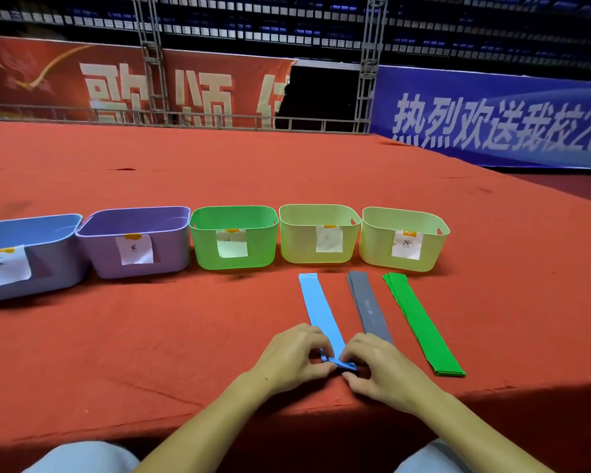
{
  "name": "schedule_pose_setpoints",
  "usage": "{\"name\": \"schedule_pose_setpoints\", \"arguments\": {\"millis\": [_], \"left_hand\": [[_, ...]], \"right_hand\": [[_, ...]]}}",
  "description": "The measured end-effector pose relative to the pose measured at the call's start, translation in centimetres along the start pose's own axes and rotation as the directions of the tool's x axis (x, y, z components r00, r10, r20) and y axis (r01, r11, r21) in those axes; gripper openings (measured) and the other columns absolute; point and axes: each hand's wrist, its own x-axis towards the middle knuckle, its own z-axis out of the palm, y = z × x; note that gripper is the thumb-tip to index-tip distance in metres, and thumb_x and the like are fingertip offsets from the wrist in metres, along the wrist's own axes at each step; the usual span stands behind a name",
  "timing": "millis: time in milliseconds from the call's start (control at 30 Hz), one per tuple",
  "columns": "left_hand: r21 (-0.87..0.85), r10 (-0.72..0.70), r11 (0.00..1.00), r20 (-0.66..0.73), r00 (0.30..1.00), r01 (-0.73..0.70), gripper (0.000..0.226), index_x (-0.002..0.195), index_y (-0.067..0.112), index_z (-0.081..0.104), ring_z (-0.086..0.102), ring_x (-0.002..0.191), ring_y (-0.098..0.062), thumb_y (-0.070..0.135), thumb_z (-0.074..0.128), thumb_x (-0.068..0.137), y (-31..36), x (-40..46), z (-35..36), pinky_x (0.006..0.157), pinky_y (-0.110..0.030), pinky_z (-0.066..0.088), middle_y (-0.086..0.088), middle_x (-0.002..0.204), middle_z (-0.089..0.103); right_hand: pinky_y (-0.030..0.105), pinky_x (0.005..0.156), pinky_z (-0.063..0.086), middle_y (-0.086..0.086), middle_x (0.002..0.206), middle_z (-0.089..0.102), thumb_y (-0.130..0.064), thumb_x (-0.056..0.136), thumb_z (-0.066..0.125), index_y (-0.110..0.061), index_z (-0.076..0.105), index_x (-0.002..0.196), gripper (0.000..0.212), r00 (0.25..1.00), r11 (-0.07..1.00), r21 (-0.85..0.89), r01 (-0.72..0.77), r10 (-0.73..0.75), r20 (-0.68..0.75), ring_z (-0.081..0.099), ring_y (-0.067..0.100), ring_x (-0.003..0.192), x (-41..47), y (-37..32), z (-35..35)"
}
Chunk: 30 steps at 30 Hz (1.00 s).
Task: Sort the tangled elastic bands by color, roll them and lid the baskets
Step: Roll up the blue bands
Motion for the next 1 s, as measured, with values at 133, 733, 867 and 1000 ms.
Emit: {"name": "schedule_pose_setpoints", "arguments": {"millis": [133, 733, 867, 1000], "left_hand": [[-0.058, -0.05, 0.997, 0.004, 0.999, 0.05, 0.028, 0.101, 0.034, 0.077, 0.066, 0.095, -0.002, 0.055, 0.068, 0.085, -0.6, -0.3, -1.6, 0.085, -0.038, 0.055, 0.023, 0.104, 0.076], [-0.119, -0.197, 0.975, -0.05, 0.979, 0.19, 0.017, 0.098, 0.036, 0.084, 0.075, 0.083, -0.01, 0.045, 0.078, 0.085, -7.6, -7.4, -9.8, 0.078, -0.041, 0.058, 0.028, 0.094, 0.078], [-0.172, -0.232, 0.961, -0.074, 0.97, 0.217, 0.011, 0.097, 0.034, 0.085, 0.075, 0.083, -0.007, 0.036, 0.082, 0.086, -8.4, -8.8, -10.7, 0.076, -0.037, 0.058, 0.027, 0.095, 0.079], [-0.256, -0.267, 0.933, -0.024, 0.963, 0.252, 0.009, 0.095, 0.028, 0.086, 0.07, 0.071, 0.001, 0.026, 0.085, 0.087, -8.6, -9.1, -10.9, 0.069, -0.023, 0.054, 0.019, 0.092, 0.081]], "right_hand": [[0.028, 0.085, 0.05, -0.02, 0.103, 0.058, -0.036, 0.094, 0.065, -0.032, 0.064, 0.103, 0.01, 0.998, 1.0, 0.029, 0.004, -0.002, -0.067, 0.056, 0.003, 0.098, 0.4, -0.8, 0.6], [0.015, 0.087, 0.042, -0.02, 0.104, 0.065, -0.035, 0.094, 0.066, -0.029, 0.067, 0.108, 0.015, 0.997, 0.972, 0.232, 0.028, -0.011, -0.074, 0.056, 0.001, 0.098, 8.4, -8.8, 6.9], [0.019, 0.089, 0.044, -0.021, 0.102, 0.064, -0.033, 0.094, 0.067, -0.031, 0.068, 0.107, 0.013, 0.998, 0.966, 0.26, 0.018, -0.001, -0.066, 0.057, 0.003, 0.1, 9.7, -10.0, 7.6], [0.028, 0.088, 0.048, -0.019, 0.098, 0.066, -0.04, 0.092, 0.065, -0.037, 0.068, 0.104, 0.013, 0.997, 0.968, 0.251, 0.012, 0.007, -0.073, 0.056, 0.005, 0.098, 9.8, -10.3, 8.2]]}}
